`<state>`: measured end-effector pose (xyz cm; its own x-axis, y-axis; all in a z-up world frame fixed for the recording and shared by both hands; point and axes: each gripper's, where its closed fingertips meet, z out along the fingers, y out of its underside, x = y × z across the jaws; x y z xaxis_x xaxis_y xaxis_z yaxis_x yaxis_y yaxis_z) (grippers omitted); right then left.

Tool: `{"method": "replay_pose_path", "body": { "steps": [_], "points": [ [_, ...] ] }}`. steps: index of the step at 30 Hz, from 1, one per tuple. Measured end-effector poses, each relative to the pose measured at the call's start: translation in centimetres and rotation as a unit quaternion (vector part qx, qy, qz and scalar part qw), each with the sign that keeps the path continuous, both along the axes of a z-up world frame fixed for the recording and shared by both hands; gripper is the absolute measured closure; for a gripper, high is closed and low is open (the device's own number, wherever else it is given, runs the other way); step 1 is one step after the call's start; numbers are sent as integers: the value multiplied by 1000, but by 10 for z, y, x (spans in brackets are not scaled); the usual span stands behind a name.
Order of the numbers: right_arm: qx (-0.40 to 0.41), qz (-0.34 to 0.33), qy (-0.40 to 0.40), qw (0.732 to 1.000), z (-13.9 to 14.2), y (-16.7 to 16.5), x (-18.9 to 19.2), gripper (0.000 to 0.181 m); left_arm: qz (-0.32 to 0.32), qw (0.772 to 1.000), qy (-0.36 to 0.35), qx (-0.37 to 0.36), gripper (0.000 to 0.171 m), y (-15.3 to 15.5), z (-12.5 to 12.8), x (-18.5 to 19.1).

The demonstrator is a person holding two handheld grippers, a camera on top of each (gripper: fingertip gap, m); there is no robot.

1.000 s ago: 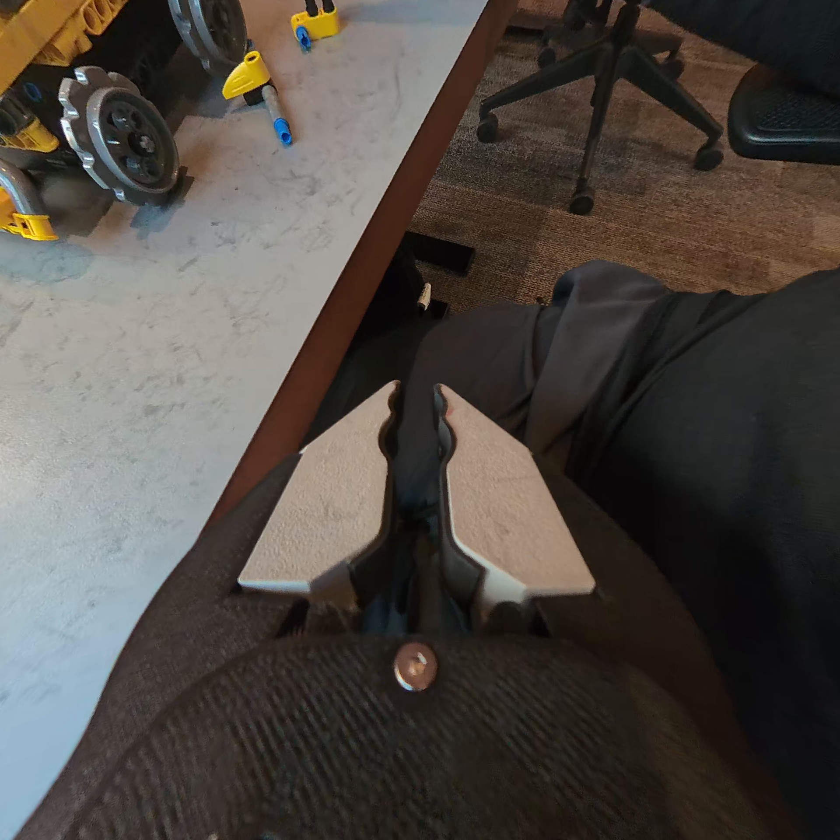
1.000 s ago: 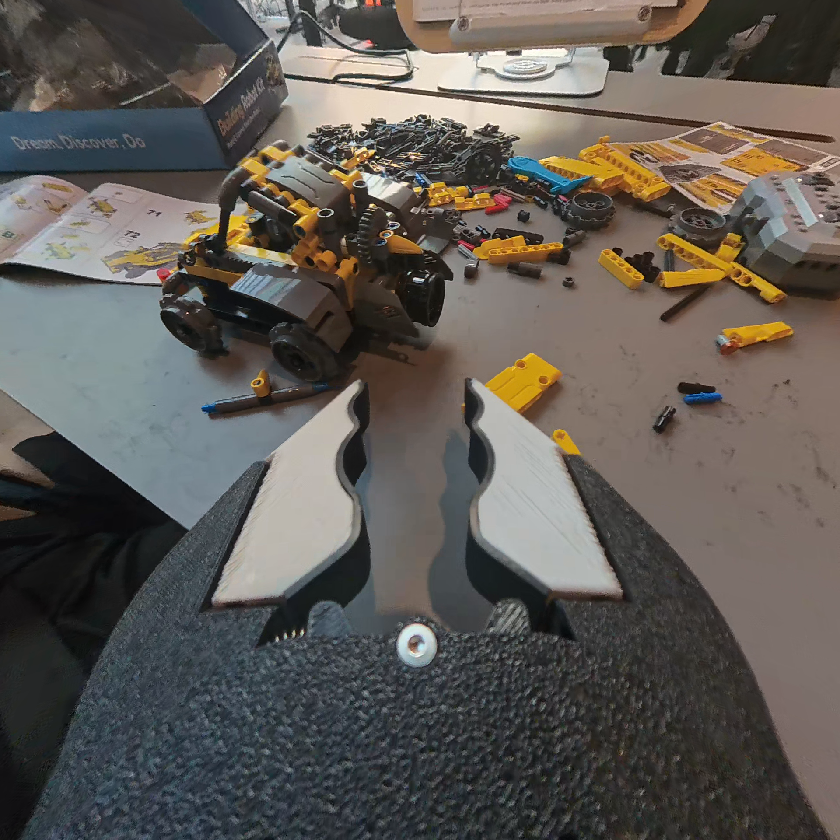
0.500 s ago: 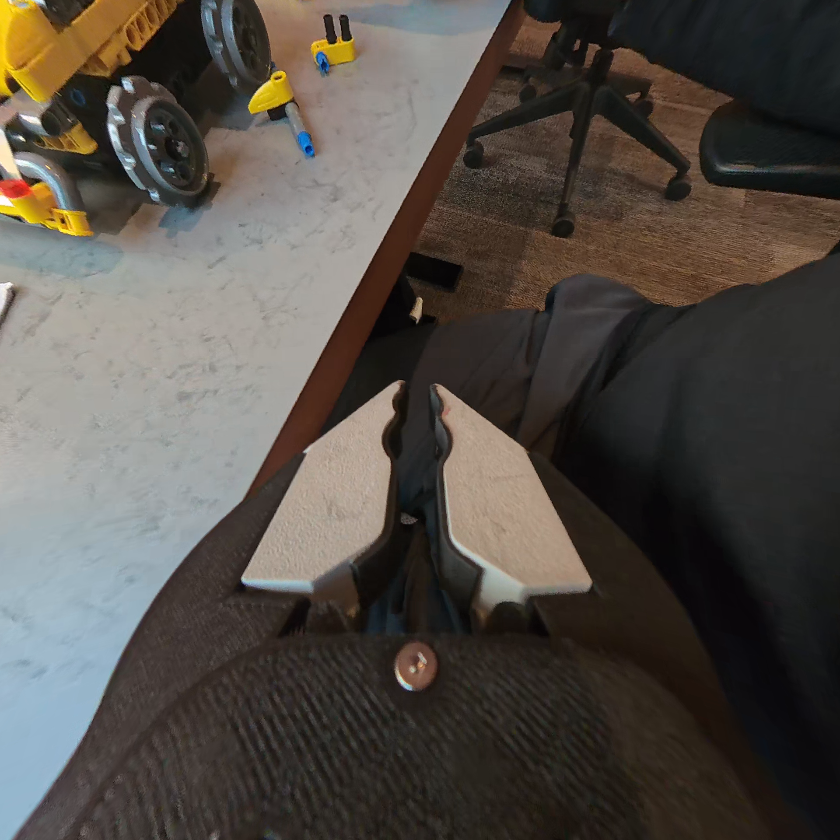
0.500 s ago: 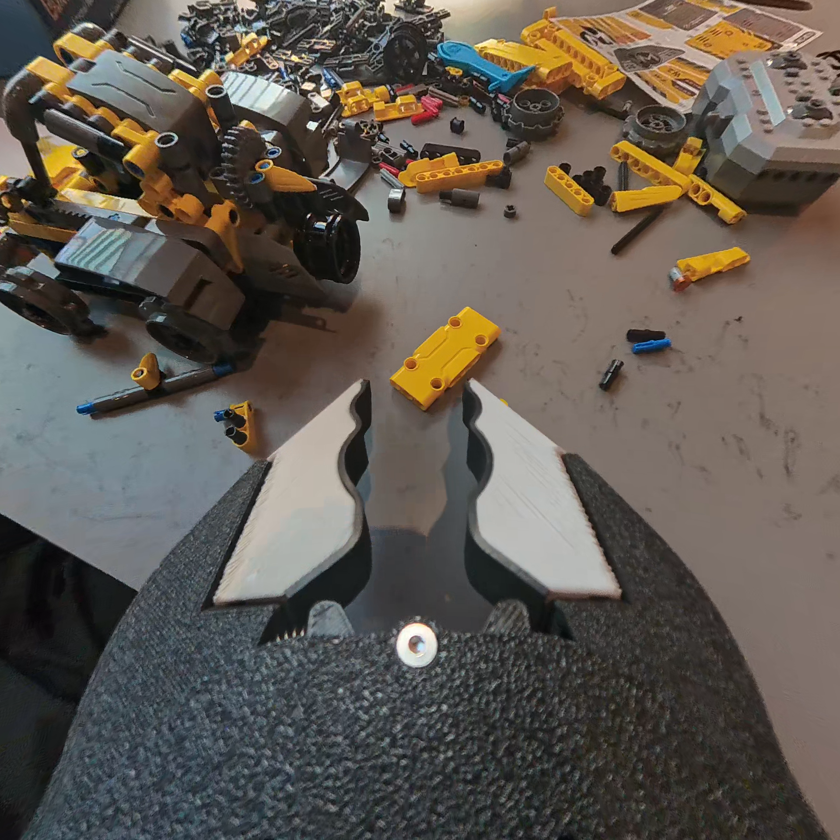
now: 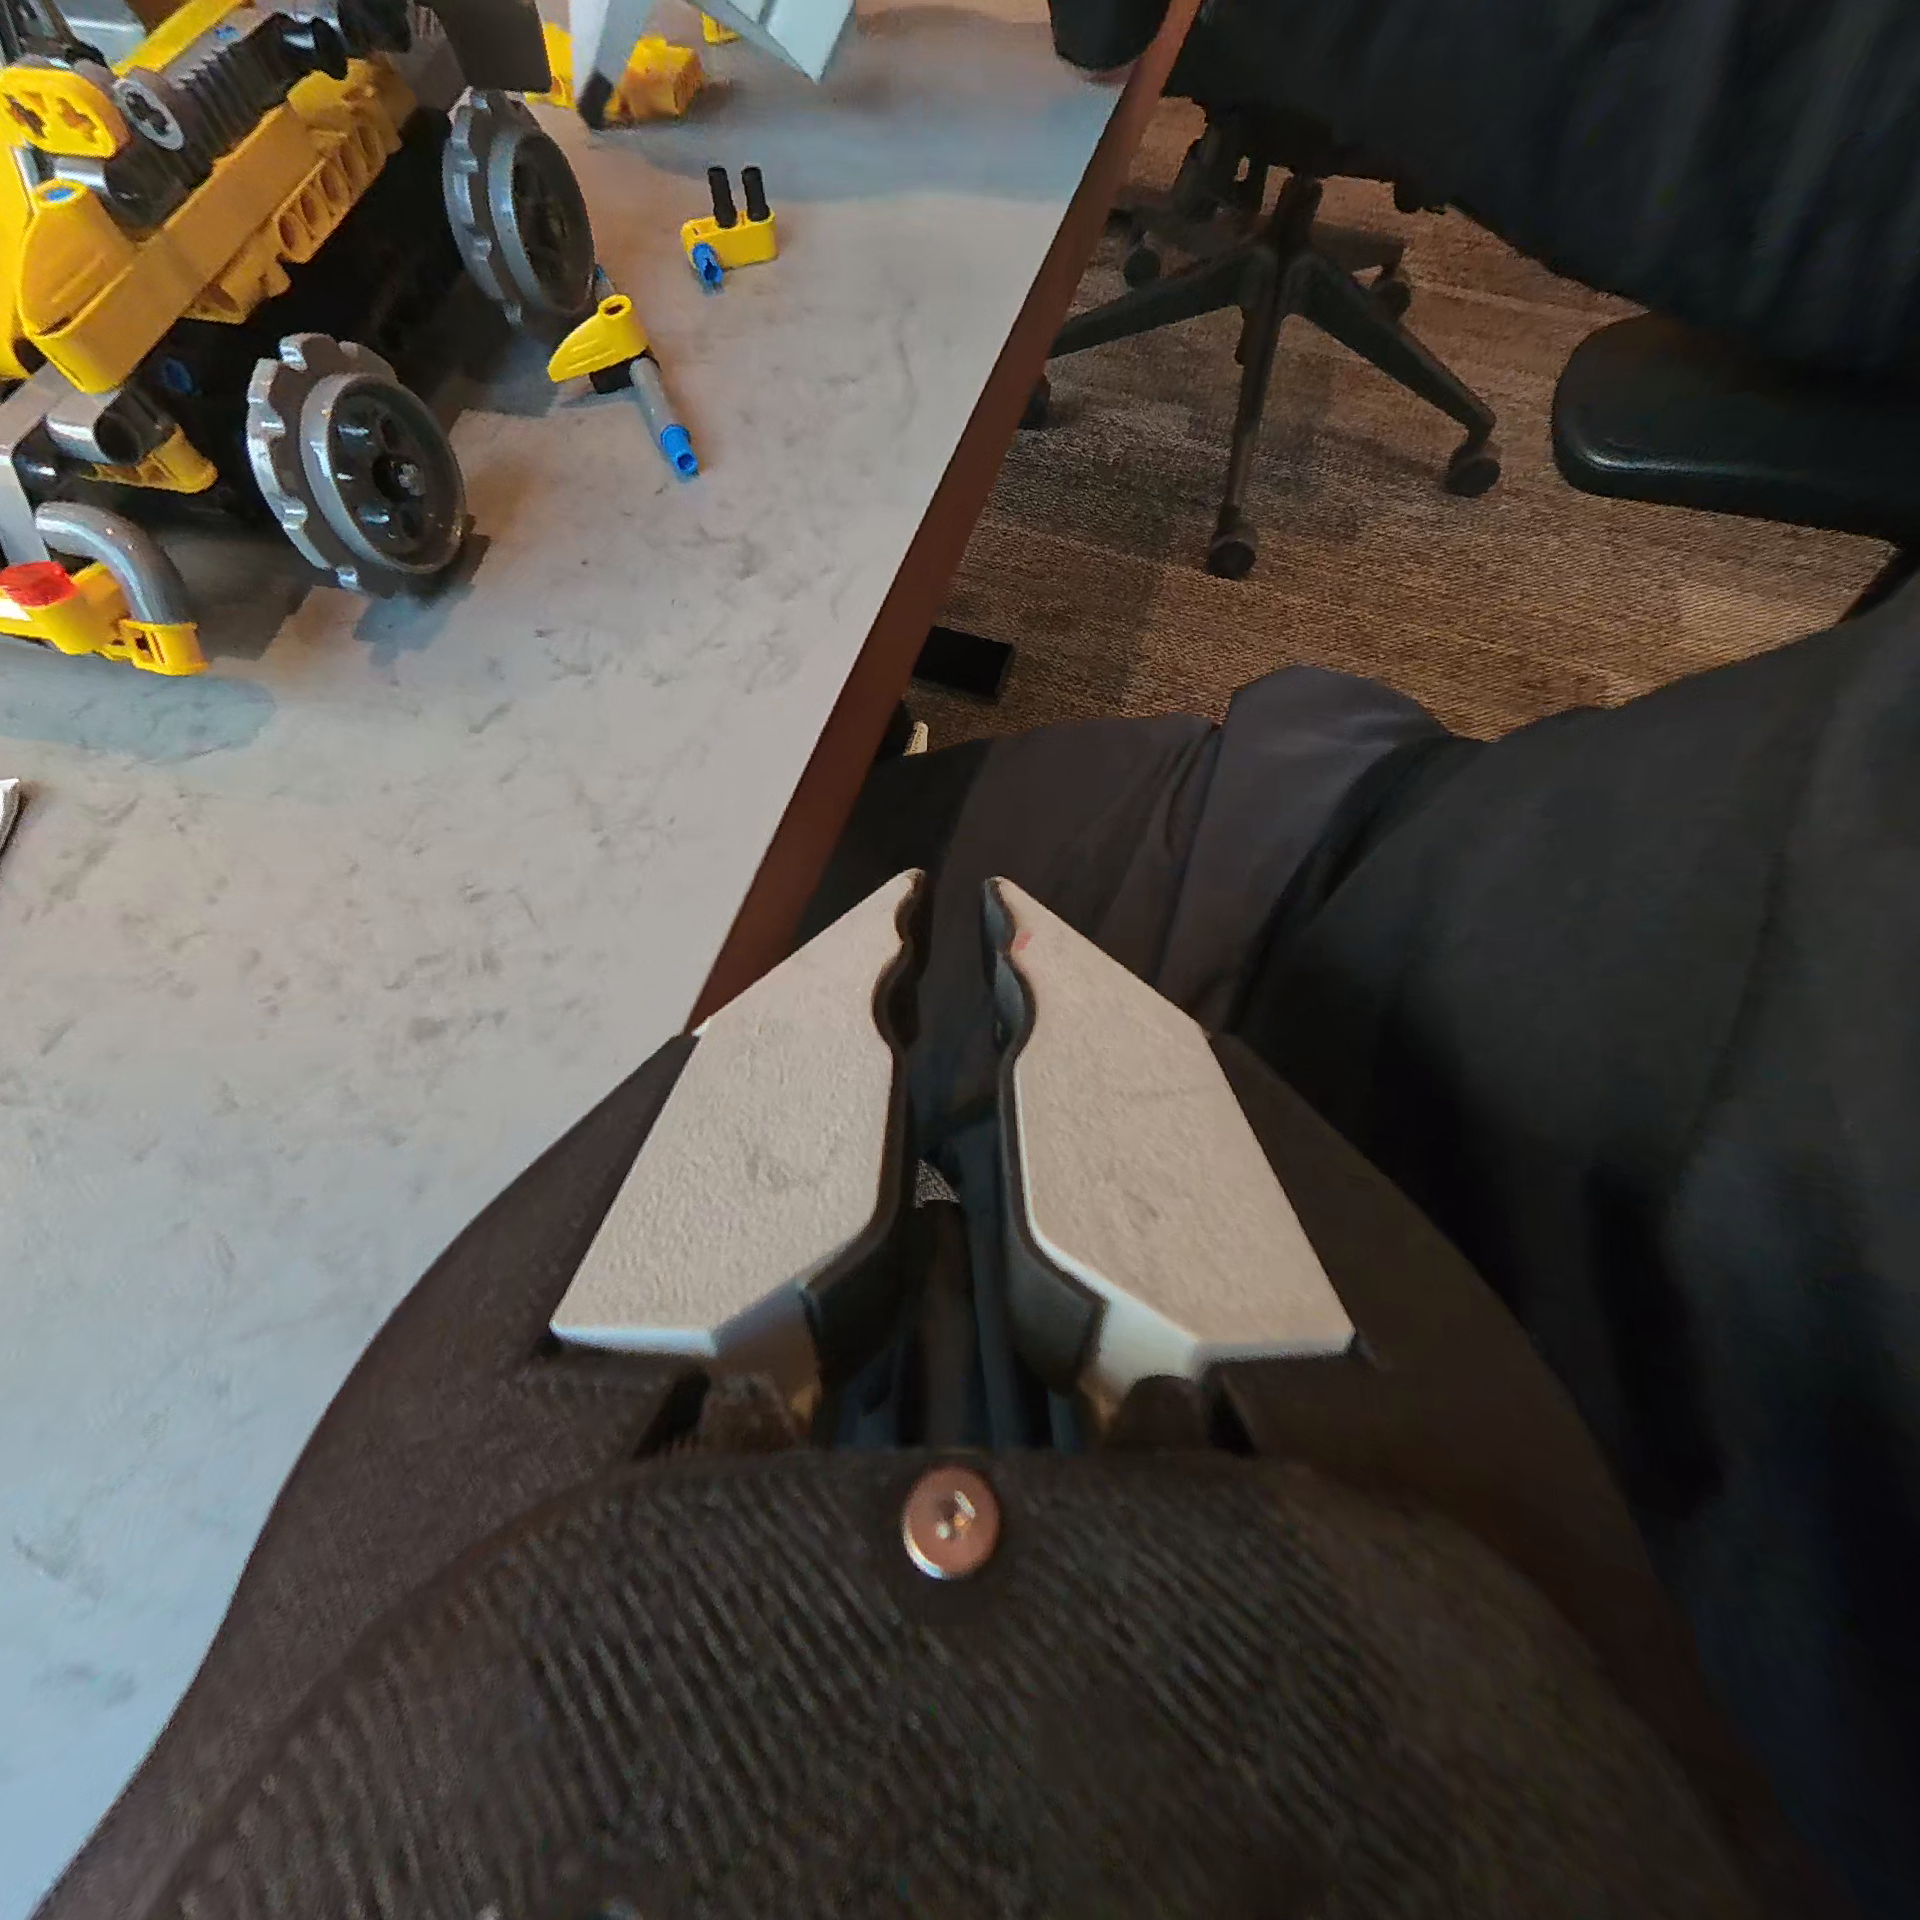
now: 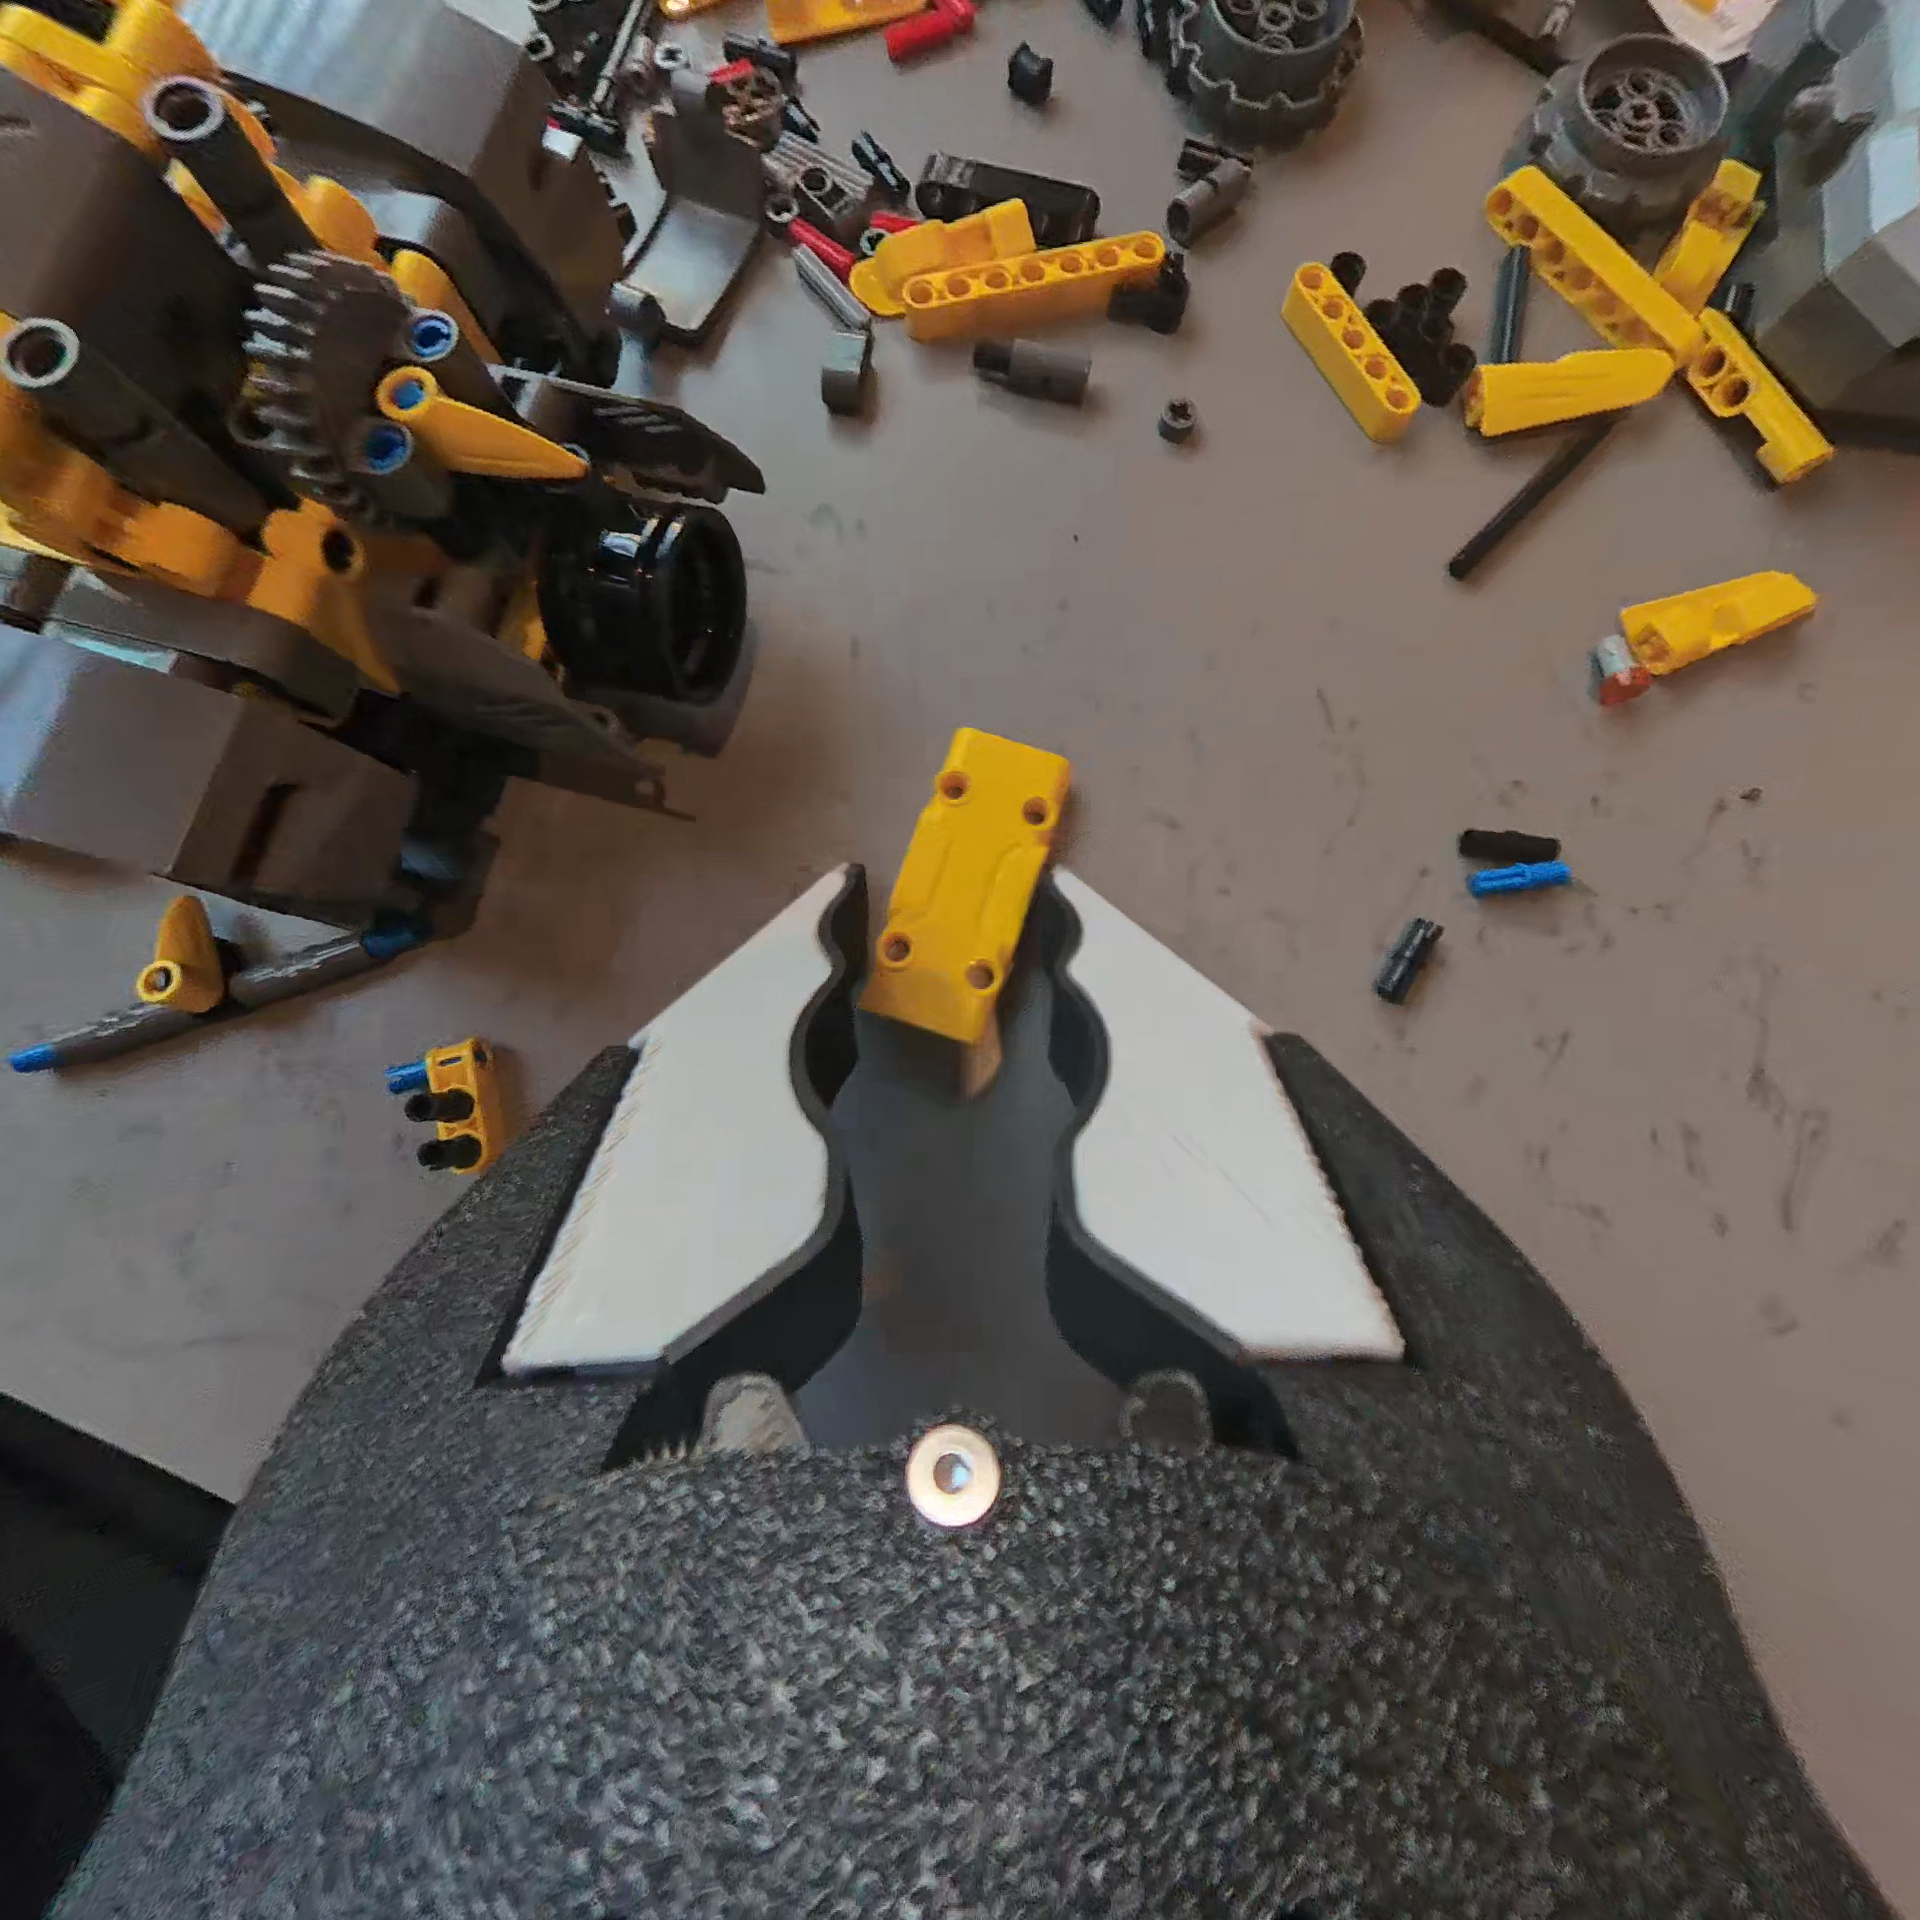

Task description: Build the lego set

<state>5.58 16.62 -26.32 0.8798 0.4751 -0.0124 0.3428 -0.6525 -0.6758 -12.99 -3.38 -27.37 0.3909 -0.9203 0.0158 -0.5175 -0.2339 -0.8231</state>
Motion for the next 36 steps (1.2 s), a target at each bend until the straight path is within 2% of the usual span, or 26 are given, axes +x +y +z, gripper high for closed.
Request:
{"method": "replay_pose_path", "body": {
  "steps": [1, 6, 11, 14, 18, 21, 26, 27, 30, 33, 36],
  "points": [
    [-4, 18, 2, 1000, 0, -4, -3, 154, -1, 1000, 0, 1, 166, 1, 0, 1],
    [-19, 130, -44, 990, 1, -34, 1, 154, -12, 1000, -4, -15, 165, 0, -3, 6],
    [-7, 286, -109, 952, 3, -72, 10, 154, -24, 1000, 1, -19, 165, -4, -6, 12],
    [-12, 318, -127, 940, 3, -79, 16, 153, -26, 1000, 6, -14, 165, -5, -5, 14],
    [16, 316, -137, 939, 17, -75, 14, 149, -24, 1000, 12, -8, 165, -5, -5, 15],
    [37, 327, -63, 942, 32, -83, -22, 149, -23, 1000, 15, -6, 165, -5, -6, 16],
    [25, 302, -48, 952, 15, -77, -54, 143, -26, 999, 27, 0, 165, -6, -9, 22],
    [17, 295, -44, 954, 10, -75, -56, 145, -27, 999, 28, 3, 165, -7, -9, 23],
    [-10, 281, -8, 960, 4, -77, -63, 174, -28, 999, 30, 17, 164, -4, -4, 29],
    [-19, 246, 15, 969, 4, -77, -61, 174, -7, 999, 30, 36, 156, 11, 9, 35],
    [-45, 217, 143, 965, 19, -90, -76, 174, 16, 998, 10, 53, 144, 34, 31, 44]
  ]
}}
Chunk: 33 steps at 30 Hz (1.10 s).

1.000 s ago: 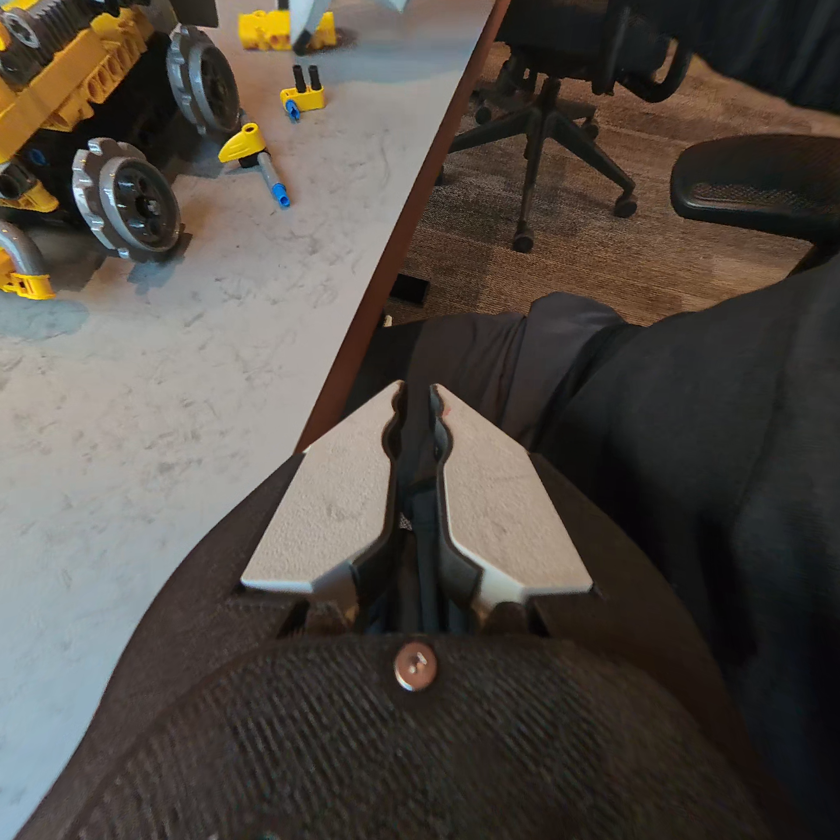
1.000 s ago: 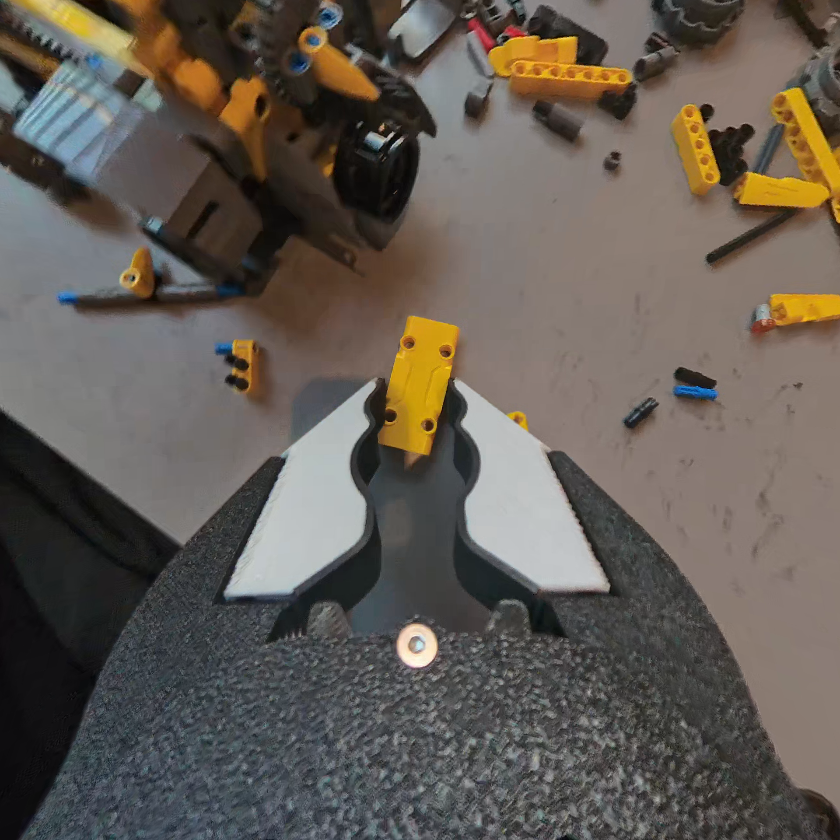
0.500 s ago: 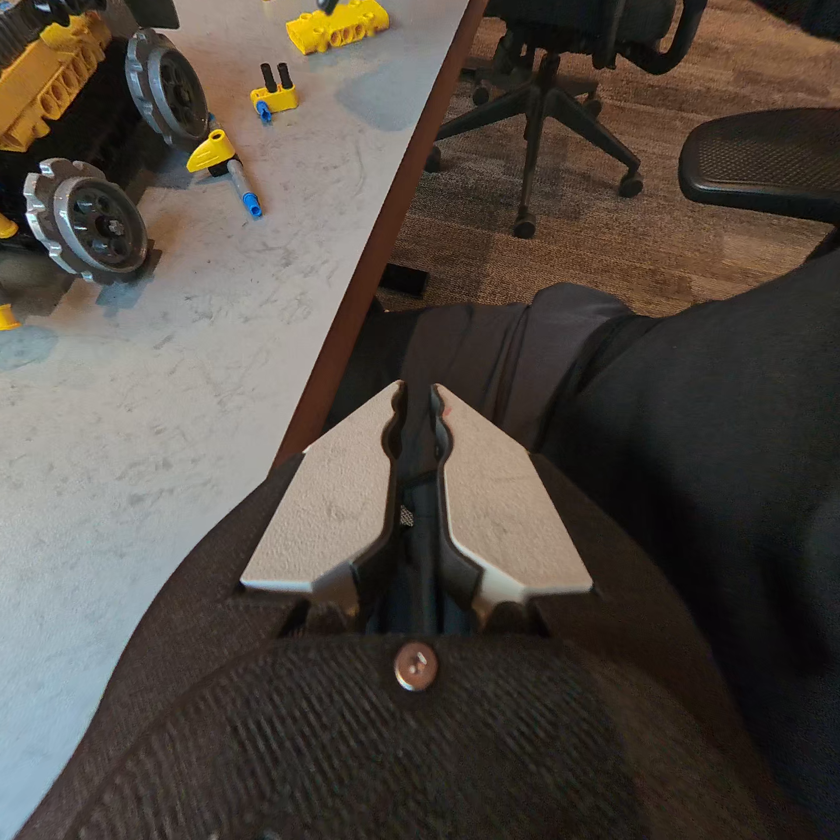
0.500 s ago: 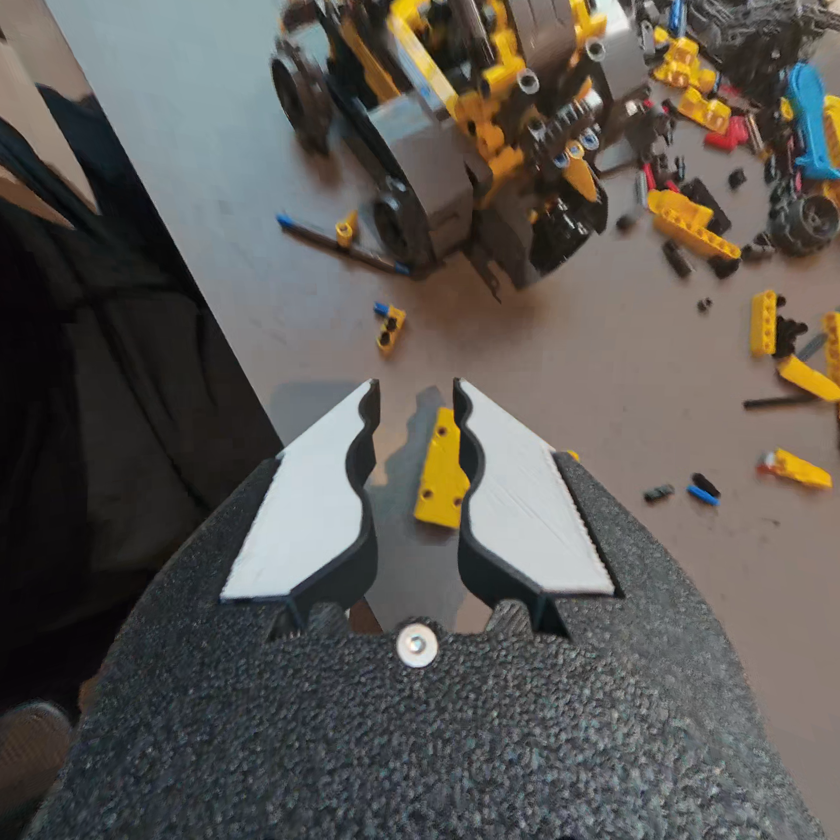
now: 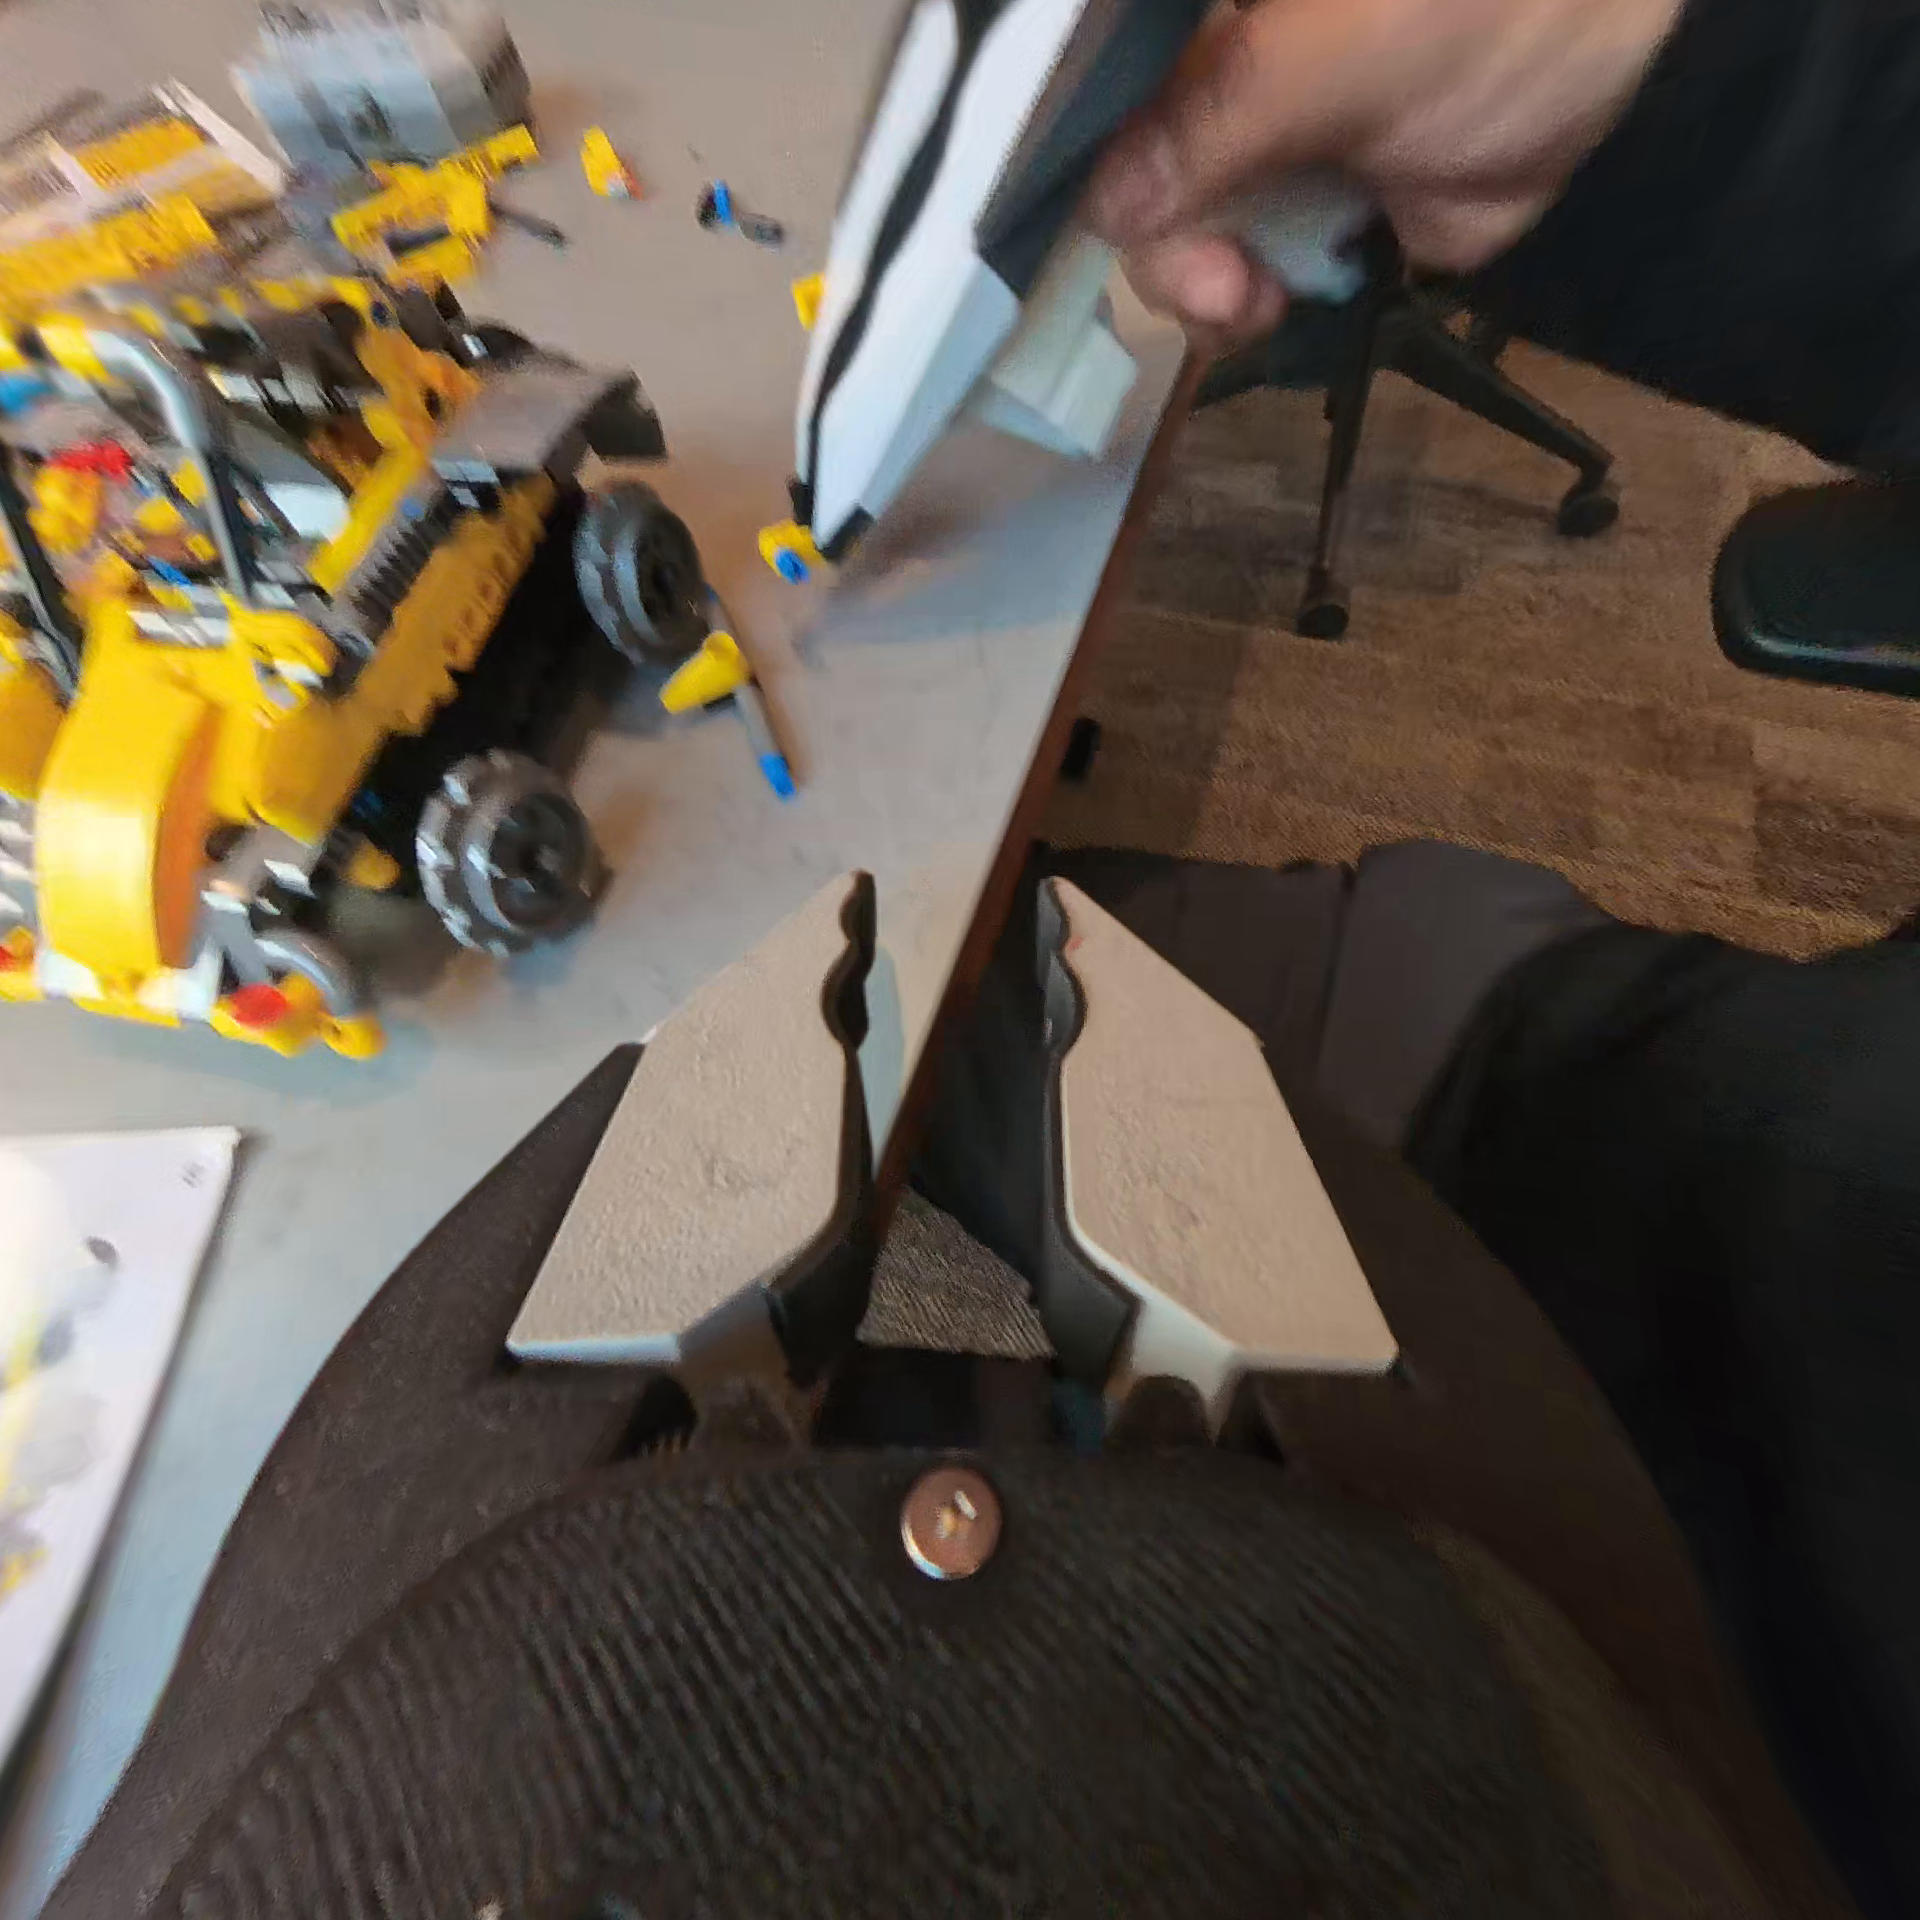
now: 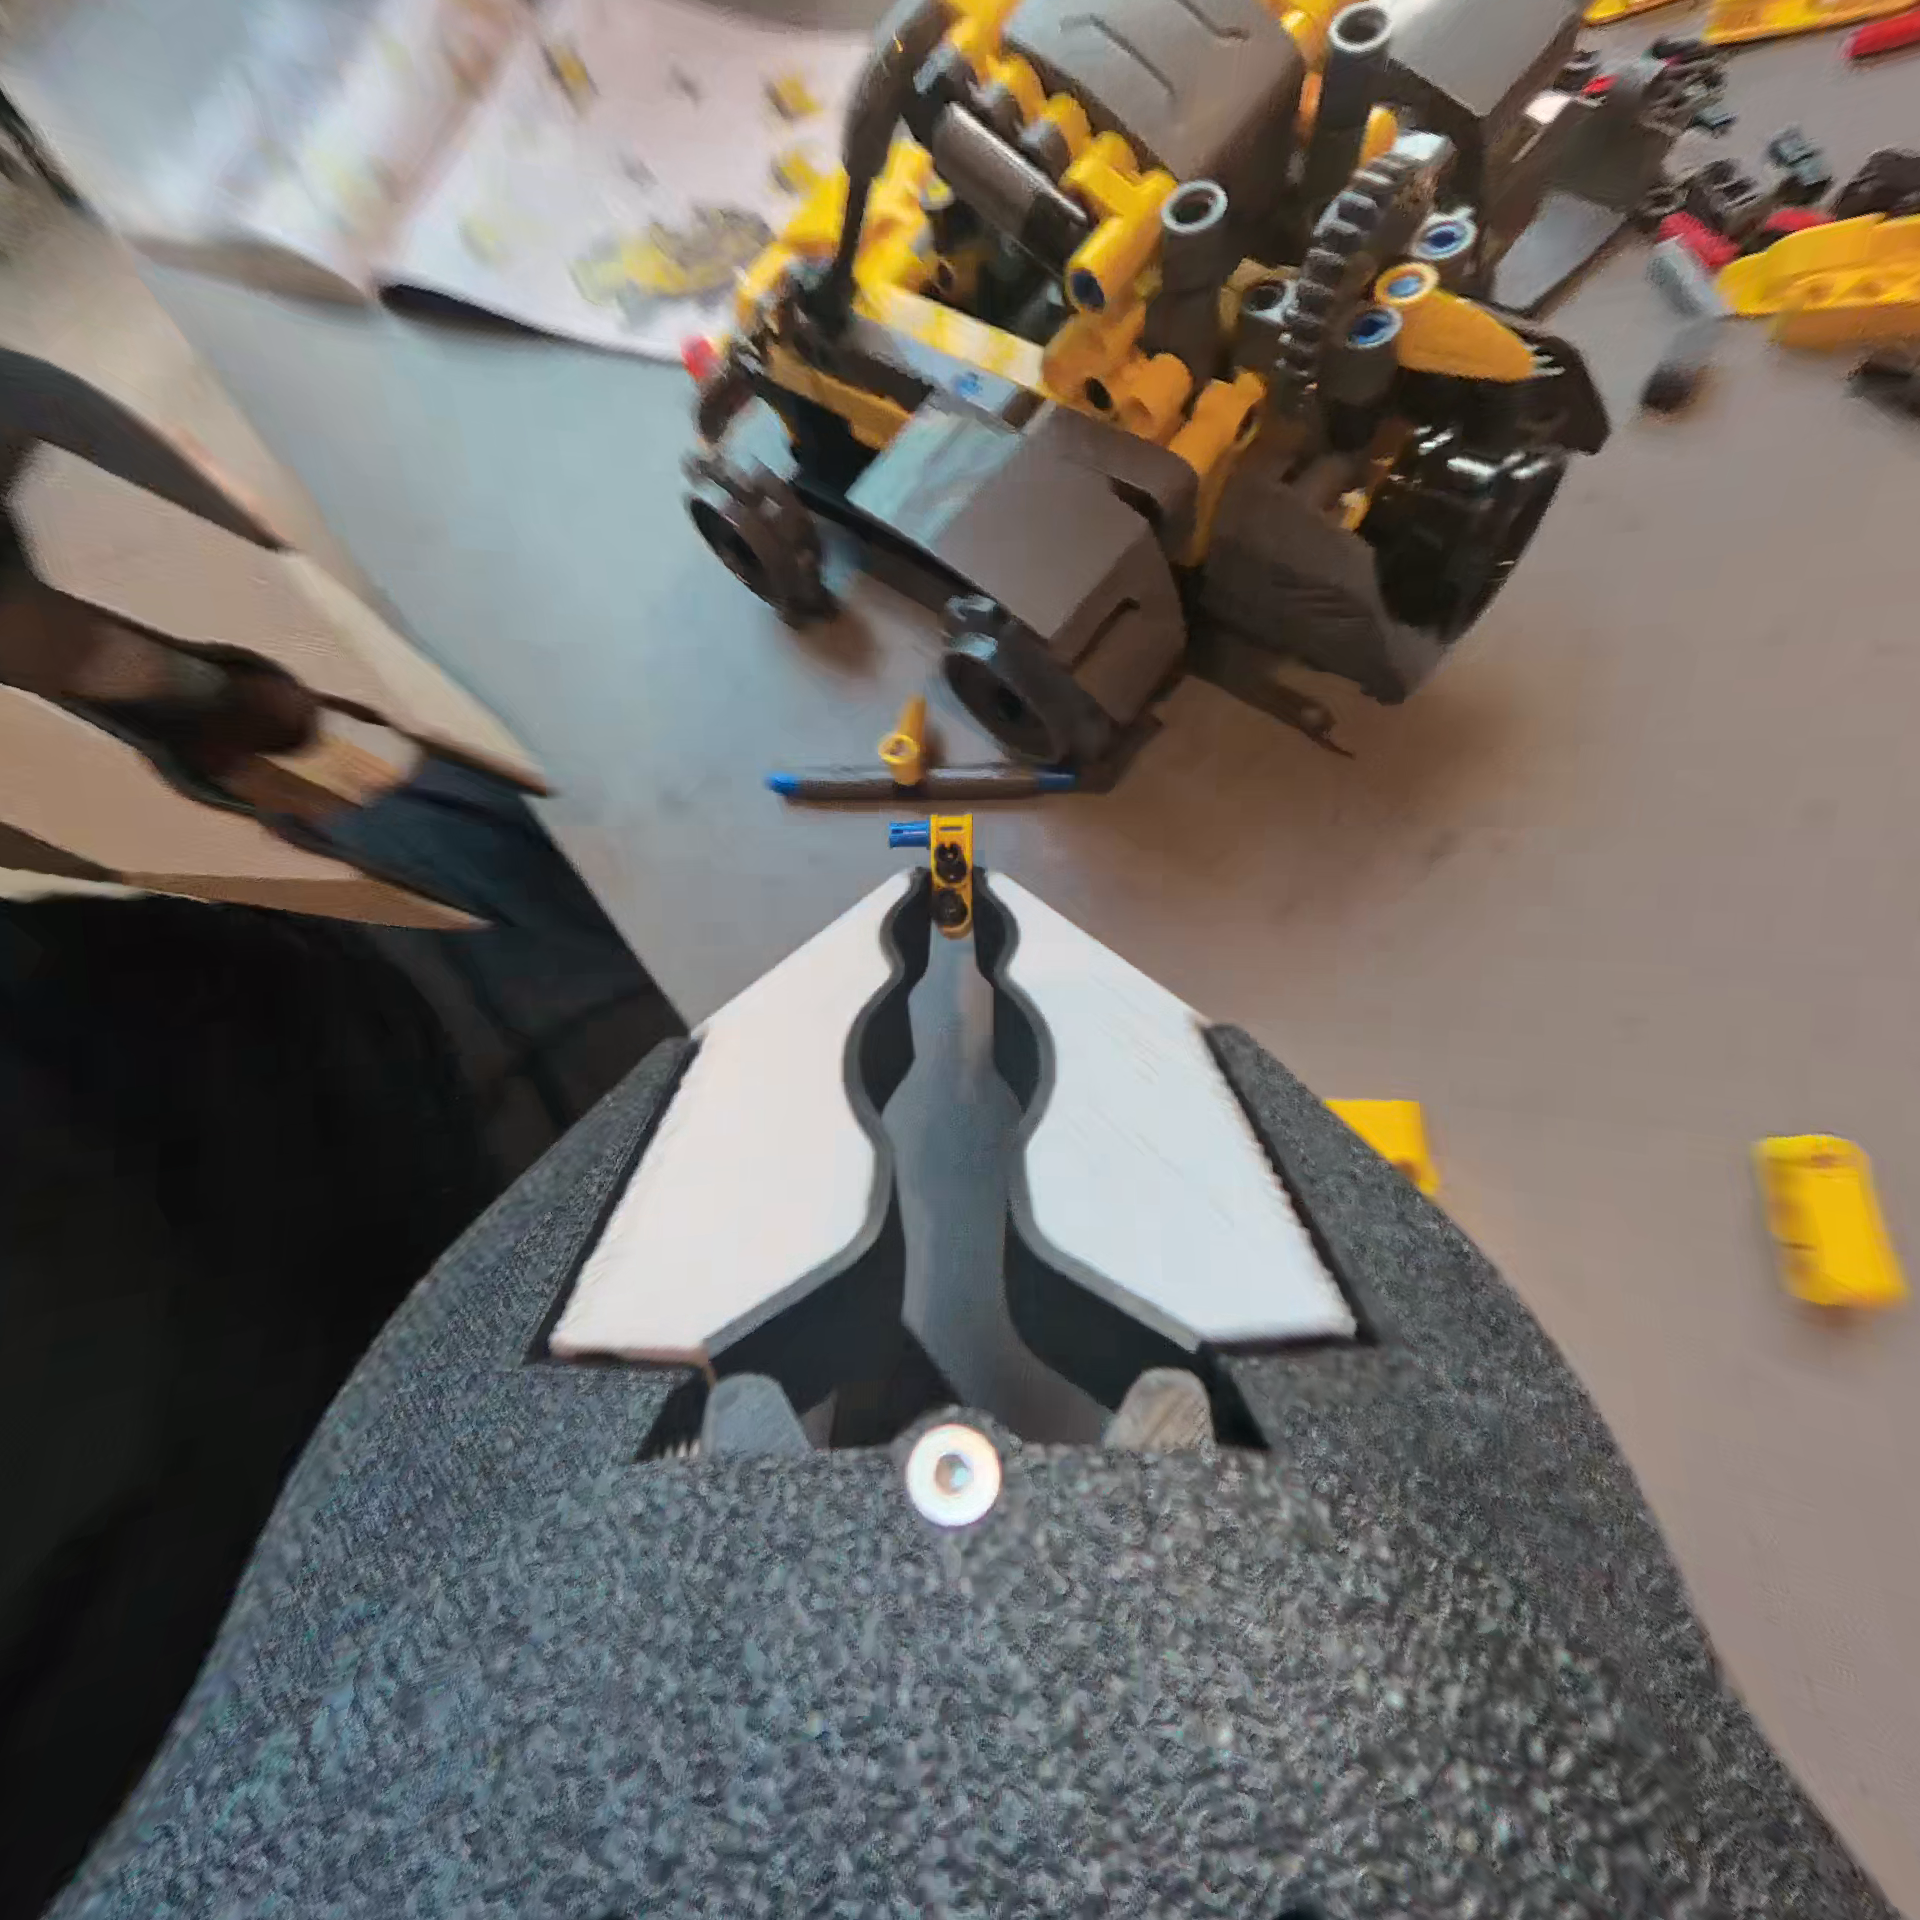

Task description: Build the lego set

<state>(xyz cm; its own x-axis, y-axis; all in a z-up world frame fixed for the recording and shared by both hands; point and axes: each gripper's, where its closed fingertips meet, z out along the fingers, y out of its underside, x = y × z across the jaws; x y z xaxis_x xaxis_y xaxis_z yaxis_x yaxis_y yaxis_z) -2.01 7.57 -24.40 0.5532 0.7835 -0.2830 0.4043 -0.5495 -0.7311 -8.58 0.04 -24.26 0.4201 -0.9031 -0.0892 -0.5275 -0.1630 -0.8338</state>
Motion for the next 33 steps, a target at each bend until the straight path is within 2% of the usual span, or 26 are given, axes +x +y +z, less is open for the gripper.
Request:
{"method": "replay_pose_path", "body": {
  "steps": [3, 6, 9, 15, 19, 22, 24, 26, 28, 29, 31, 33],
  "points": [
    [-76, -9, 156, 985, 26, -19, -21, 174, 8, 999, 3, 49, 139, 25, 13, 10],
    [-163, -1, 282, 945, 45, -36, -36, 174, -5, 997, -17, 78, 137, 36, 28, 27],
    [-207, -13, 363, 909, 55, -40, -39, 174, -16, 991, -5, 130, 143, 38, 36, 35],
    [-216, -13, 382, 898, 56, -46, -46, 174, -23, 983, -7, 182, 149, 37, 49, 36],
    [-221, -17, 391, 893, 58, -46, -46, 174, -27, 982, -13, 185, 149, 37, 50, 36],
    [-204, -21, 328, 922, 44, -46, -39, 170, -54, 985, 16, 162, 149, 34, 38, 35],
    [-131, -56, 240, 960, 33, -33, -13, 164, -71, 989, 43, 123, 149, 33, 22, 32],
    [-43, -101, 139, 984, 26, -15, 26, 159, -80, 991, 61, 84, 149, 34, 10, 29],
    [33, -155, 6, 987, 11, 5, 74, 147, -81, 993, 69, 46, 149, 37, 4, 30],
    [55, -156, -42, 985, 5, 10, 89, 144, -91, 993, 70, 24, 149, 34, 1, 33],
    [79, -134, -105, 982, -6, 16, 102, 139, -104, 992, 75, -9, 149, 34, -4, 39],
    [64, -92, -134, 985, -20, 16, 103, 139, -114, 990, 86, -17, 149, 36, -8, 46]
  ]
}}
